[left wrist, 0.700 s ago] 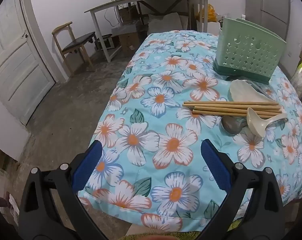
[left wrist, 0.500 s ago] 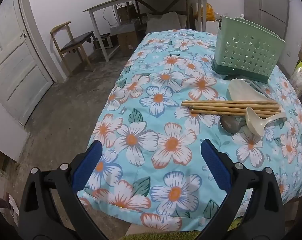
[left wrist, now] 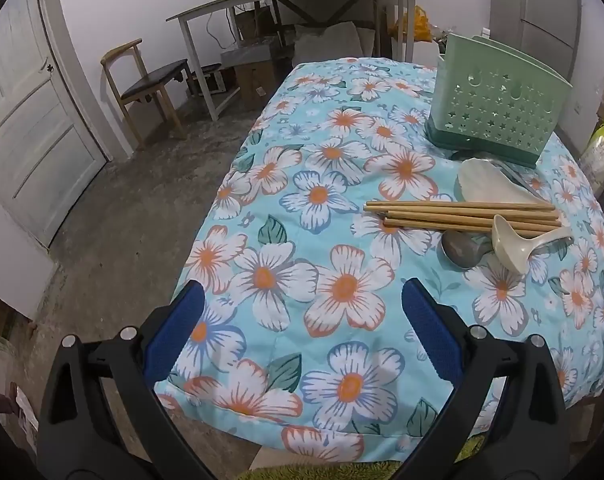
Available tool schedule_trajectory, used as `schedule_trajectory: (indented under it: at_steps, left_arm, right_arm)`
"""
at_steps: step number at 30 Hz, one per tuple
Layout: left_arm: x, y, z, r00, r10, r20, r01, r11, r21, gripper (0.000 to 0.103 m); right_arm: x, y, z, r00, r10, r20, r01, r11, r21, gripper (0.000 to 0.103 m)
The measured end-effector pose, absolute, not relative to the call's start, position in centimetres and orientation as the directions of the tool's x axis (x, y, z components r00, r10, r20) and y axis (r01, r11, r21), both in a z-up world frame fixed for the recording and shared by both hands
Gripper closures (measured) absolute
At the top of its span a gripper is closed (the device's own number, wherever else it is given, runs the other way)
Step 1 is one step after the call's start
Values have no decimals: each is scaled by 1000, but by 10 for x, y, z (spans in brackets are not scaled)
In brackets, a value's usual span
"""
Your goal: Organize utensils
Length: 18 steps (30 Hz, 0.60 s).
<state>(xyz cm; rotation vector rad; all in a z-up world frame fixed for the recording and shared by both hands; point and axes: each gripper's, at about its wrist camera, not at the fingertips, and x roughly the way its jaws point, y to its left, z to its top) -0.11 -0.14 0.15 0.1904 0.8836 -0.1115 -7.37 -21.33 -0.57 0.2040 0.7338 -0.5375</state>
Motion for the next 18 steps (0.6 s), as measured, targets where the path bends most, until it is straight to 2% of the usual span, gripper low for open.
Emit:
schedule_trajectory:
  at_steps: [18]
  left_arm:
    - [0, 1, 0, 627, -22, -779, 176, 978, 114, 7]
  right_arm:
    - [-74, -217, -6, 614, -383, -690, 533, 846, 5, 6]
